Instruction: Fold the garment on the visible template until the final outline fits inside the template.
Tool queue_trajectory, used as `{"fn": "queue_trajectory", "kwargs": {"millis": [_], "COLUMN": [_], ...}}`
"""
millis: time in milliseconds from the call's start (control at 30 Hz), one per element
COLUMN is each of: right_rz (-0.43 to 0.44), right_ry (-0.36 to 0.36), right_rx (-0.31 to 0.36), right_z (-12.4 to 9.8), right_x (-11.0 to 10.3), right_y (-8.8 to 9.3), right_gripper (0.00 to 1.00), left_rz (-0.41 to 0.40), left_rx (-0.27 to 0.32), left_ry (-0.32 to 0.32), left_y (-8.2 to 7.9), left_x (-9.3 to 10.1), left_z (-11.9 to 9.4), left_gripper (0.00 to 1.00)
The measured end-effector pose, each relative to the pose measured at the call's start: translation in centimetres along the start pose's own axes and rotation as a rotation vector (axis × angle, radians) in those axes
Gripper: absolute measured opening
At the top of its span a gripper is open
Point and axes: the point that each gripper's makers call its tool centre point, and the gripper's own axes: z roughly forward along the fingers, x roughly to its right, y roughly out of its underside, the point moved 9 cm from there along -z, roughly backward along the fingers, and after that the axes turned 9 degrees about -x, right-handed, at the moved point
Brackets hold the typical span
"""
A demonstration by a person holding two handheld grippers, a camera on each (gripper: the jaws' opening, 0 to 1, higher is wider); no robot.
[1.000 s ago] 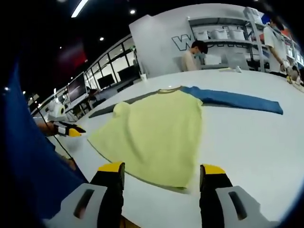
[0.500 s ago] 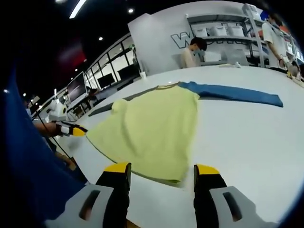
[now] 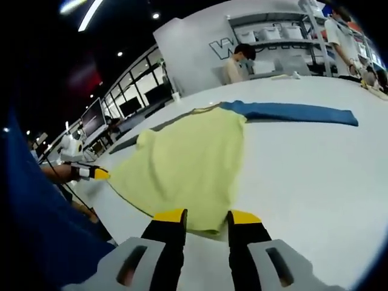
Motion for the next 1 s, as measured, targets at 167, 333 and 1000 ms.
{"fn": "queue_trajectory", "kwargs": {"millis": [167,333,1000], "right_rz": [-0.035,-0.071,0.029], "right_ry": [0.015,0.015,-0.038], "right_rx": [-0.040,-0.064,-0.048], "right_z": [0.2,0.2,-1.6], "right_x": [0.1,-0.1,0.2], "right_y": [-0.3,-0.4,0.2], "right_gripper": [0.06,0.00,0.00], "left_rz": [0.015,0.011,-0.076], "left_rx": [-0.013,-0.032,-0.068], "left_ry": [-0.029,-0.035,0.013], "left_y": [0.2,0.4,2.5], "left_x": [0.3,0.5,3.2], "left_z": [-0.1,-0.5,-2.7], "left_gripper": [0.04,0.03,0.03]}}
